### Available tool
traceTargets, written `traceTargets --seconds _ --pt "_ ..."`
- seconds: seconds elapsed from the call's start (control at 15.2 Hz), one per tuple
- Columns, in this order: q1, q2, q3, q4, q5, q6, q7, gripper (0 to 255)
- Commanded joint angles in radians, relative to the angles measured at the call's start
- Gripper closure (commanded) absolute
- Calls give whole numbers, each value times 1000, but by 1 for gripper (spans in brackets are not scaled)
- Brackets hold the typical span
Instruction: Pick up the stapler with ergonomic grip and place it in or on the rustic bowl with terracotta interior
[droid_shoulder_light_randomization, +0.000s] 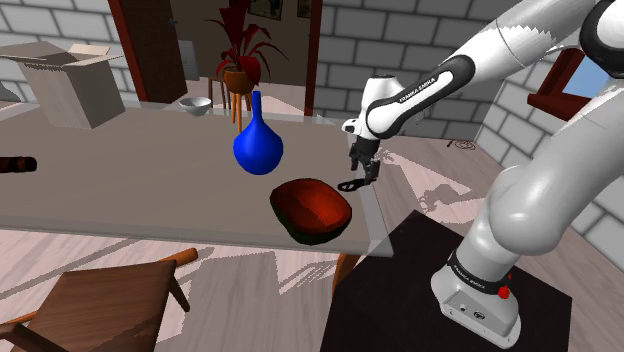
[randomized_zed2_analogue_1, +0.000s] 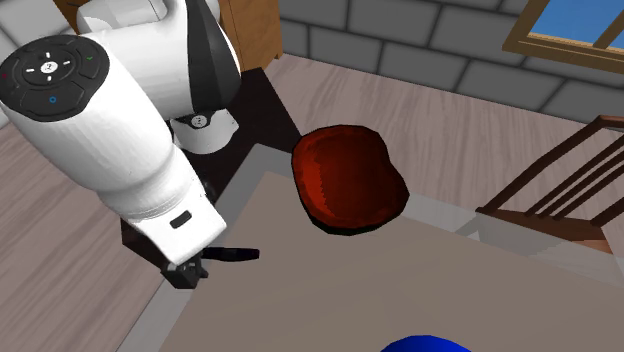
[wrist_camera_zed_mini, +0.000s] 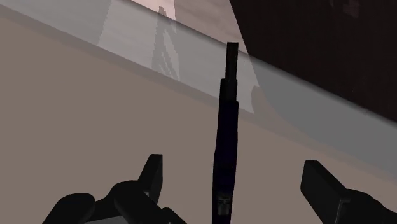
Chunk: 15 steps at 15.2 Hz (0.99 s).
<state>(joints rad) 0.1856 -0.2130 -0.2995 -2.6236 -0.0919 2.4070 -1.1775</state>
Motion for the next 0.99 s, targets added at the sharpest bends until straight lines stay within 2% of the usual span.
traceTargets --seconds 0.0,0.33,0.86,0.92 --pt "2 29 -7 -6 5 37 -22 0" --pt "10 103 -15 -25 31 128 -42 0" --pt "9 103 -15 -25 31 128 -42 0" --pt "9 103 -15 -25 31 128 -42 255"
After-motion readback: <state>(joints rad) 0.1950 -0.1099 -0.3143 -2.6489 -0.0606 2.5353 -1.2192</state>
